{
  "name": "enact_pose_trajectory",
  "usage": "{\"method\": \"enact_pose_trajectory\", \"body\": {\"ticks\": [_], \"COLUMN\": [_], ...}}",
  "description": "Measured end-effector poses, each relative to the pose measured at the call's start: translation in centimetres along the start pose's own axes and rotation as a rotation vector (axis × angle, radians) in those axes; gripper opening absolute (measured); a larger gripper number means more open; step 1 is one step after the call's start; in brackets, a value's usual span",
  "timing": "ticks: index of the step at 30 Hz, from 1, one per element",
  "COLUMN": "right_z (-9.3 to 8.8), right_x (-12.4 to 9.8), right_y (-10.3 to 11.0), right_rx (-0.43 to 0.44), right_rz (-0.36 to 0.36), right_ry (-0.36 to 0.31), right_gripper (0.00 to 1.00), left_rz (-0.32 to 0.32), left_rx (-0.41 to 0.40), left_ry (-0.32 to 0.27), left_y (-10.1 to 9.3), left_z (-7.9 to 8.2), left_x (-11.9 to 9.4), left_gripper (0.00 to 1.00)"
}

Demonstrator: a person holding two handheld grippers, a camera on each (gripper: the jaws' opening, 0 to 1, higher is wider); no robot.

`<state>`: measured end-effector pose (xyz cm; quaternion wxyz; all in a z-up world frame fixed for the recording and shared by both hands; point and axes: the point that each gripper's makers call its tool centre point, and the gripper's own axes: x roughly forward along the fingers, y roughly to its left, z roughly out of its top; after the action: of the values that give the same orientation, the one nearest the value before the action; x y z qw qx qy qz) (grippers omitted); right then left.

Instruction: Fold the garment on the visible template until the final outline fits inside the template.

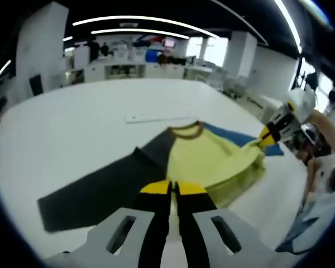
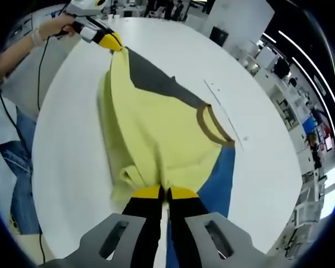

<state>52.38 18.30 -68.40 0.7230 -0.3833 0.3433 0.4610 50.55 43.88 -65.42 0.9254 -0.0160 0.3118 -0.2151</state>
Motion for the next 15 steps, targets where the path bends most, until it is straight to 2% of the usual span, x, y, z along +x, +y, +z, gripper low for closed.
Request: {"method": "enact_pose_trajectory", "body": {"ticks": [5,11,15], "right_z": [-0.5,-1.1,-1.5], "right_x": [1.4,3.1,4.0], "right_y": [-0.8,-1.5,-1.6], "right_rx": [0.070,0.104,0.123], "right_rz": [-0.010,-0.025,-0.022], "right_ry": [-0.015,-0.013,-0.009], "right_gripper": [0.04,0.04,0.04], "left_rz": [-0.004,-0.005,-0.003], "left_rx": [-0.005,-0.020,-0.032], "left_ry": [0.035,0.057,0.080], "left_y": [0.5,0.9,1.3], "left_z": [-0.6,-1.3,-2.5], "left_x": [1.7,3.2,4.3], "left_gripper": [0.00,0.00,0.00]}}
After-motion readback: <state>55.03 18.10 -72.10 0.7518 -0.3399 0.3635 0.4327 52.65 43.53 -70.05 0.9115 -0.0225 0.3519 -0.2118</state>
